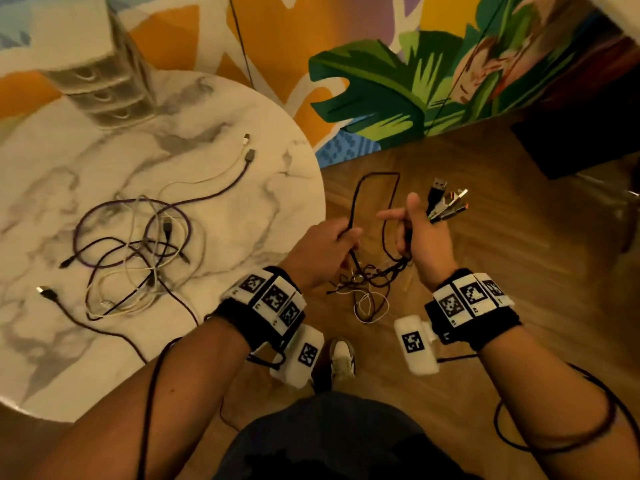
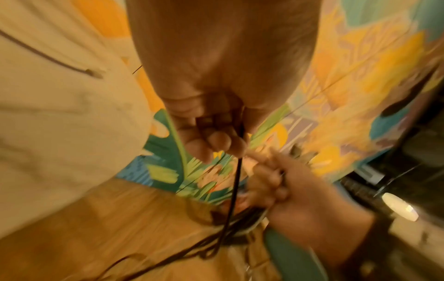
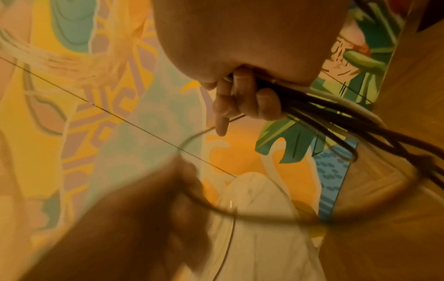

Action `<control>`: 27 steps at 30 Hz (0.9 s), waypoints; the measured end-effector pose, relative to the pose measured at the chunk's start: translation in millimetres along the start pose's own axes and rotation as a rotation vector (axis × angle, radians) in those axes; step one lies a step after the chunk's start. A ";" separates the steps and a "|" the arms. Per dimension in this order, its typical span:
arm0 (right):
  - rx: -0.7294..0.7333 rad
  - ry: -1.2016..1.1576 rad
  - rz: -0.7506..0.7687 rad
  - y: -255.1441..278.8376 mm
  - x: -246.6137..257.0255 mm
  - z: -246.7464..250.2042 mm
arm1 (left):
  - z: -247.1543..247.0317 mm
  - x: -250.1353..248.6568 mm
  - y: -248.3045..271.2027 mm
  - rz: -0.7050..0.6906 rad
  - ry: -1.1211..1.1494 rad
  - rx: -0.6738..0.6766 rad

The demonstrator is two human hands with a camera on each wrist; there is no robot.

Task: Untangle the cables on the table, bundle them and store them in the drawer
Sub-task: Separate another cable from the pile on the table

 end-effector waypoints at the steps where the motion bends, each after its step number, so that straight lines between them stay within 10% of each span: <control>1: -0.003 0.011 0.005 1.2 -1.7 5.5 | -15.5 22.5 1.1 0.053 -0.138 0.073; 6: 0.035 0.002 -0.010 7.2 -1.4 26.6 | -61.5 100.4 29.3 0.265 -0.610 0.414; 14: 0.186 0.157 0.202 19.4 45.2 10.3 | -57.9 -75.8 10.7 -0.345 -0.027 0.151; 27: 0.688 -0.182 0.070 31.7 34.5 -34.6 | -6.9 -106.1 -15.6 -0.104 0.556 0.032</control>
Point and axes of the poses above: each hand's wrist, its own y-axis away from the middle knuckle, its own z-axis out of the back of the hand, x = y × z, the point moved 8 cm from there along -y, towards the middle knuckle, and after that the axes turned 6 degrees about -x, right-handed, at the moved point
